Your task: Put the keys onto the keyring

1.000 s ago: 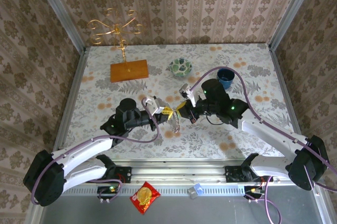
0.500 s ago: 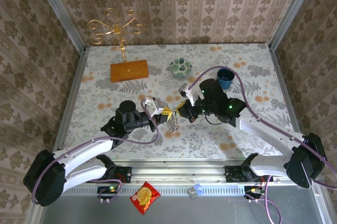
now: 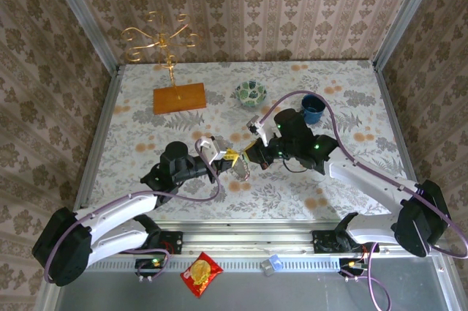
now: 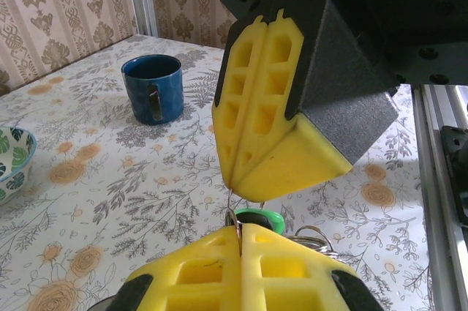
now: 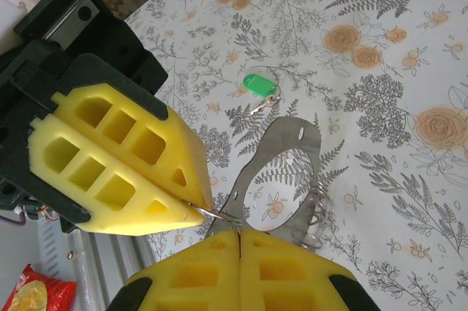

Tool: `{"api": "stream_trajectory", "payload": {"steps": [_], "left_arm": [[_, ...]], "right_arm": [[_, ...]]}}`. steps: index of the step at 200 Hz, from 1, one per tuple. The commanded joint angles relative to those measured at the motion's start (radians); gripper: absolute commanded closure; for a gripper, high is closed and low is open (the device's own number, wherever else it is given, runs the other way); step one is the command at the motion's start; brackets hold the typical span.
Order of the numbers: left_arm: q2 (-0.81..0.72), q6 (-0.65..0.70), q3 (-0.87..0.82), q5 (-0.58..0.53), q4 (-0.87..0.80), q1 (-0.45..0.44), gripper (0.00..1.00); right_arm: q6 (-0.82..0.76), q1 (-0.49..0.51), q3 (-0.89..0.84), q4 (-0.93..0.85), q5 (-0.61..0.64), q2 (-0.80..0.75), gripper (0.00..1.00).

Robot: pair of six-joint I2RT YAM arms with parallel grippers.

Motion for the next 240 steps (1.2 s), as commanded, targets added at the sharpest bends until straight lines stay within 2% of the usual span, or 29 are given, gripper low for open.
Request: {"api": "stream_trajectory", "payload": {"steps": [1, 95, 129, 165, 201, 240], "left_arm": [[0.003, 0.037, -0.009, 0.012, 0.082, -0.018, 1.0], [0.043, 0.045, -0.028, -0.014, 0.153, -0.033, 1.0], [0.037, 0.04, -0.031, -0.007, 0.16, -0.033, 1.0], [0.034, 0.028, -0.04, -0.006, 0.186, -0.034, 1.0], [0.034, 0.011, -0.054, 0.001, 0.222, -0.033, 1.0], [0.042, -0.024, -0.075, 0.034, 0.306, -0.019, 1.0]], "right_arm": [[0.027, -0.007, 0.032, -0.006, 0.033, 0.024, 1.0], [0.063, -0.02, 0.047, -0.026, -0.025, 0.057, 1.0], [0.075, -0.036, 0.045, -0.03, -0.031, 0.055, 0.76], [0.055, -0.05, 0.046, -0.043, -0.048, 0.03, 0.64], [-0.02, -0.089, 0.001, -0.017, -0.048, -0.043, 0.6], [-0.131, -0.121, -0.118, 0.146, -0.004, -0.13, 0.58]]}}
